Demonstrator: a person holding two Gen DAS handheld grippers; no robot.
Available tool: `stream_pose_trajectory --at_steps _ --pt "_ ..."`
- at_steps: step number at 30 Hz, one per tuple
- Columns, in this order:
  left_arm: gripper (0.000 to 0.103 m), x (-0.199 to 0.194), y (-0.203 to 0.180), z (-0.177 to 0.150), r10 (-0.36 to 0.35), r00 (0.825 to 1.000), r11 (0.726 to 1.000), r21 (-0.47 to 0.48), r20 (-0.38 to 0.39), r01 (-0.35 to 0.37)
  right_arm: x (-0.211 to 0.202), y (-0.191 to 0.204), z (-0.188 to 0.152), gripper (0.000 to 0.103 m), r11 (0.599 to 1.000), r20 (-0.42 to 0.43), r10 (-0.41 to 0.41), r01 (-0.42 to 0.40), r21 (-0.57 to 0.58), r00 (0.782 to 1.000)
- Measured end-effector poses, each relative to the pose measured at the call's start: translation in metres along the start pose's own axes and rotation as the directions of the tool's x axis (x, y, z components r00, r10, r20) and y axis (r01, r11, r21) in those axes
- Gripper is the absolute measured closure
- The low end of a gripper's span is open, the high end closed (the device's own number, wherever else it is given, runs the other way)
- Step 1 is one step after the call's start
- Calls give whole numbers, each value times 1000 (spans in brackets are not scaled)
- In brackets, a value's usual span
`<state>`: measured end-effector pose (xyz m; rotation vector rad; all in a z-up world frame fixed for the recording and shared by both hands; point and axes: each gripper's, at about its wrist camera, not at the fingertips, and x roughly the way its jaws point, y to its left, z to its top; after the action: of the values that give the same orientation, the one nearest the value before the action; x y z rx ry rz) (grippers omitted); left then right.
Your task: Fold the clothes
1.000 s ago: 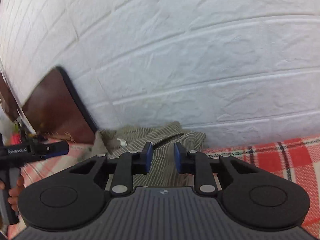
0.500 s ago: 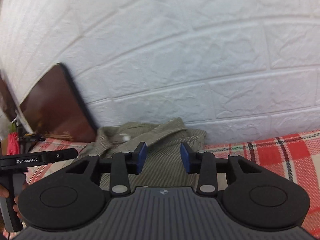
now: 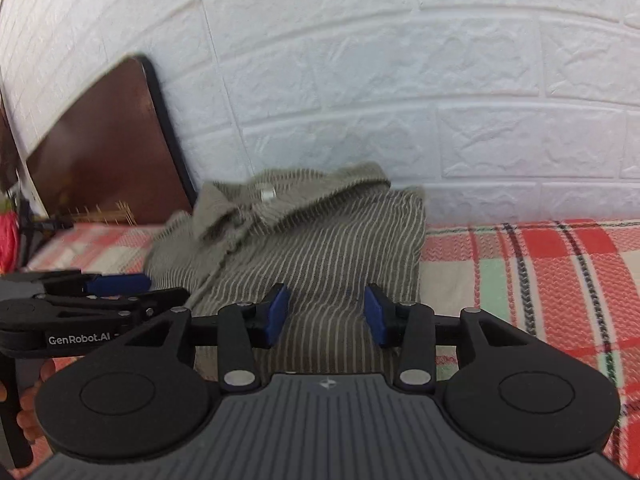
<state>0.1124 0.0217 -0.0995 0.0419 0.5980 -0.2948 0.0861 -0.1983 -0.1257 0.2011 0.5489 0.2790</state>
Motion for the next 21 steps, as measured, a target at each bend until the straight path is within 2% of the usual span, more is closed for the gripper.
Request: stream_pose_trajectory --at_steps 2,4,7,11,21 --pt "26 -21 -4 -7 -18 999 1000 -10 35 19 -15 5 -4 54 1000 30 23 -22 -8 999" --pt "26 -25 -12 -17 -14 999 1000 7 30 14 -22 15 -13 50 999 40 15 -14 -38 999" --pt "28 -12 -18 -29 4 1000 1000 30 16 -5 -14 25 -27 47 996 31 -30 33 -86 999" --pt "26 3 -25 -42 27 1000 998 58 2 -27 -4 23 -37 47 995 25 -45 47 -88 999" --pt "23 4 -21 -44 26 1000 1000 16 -10 -26 1 19 -28 43 996 -3 -34 34 -82 999"
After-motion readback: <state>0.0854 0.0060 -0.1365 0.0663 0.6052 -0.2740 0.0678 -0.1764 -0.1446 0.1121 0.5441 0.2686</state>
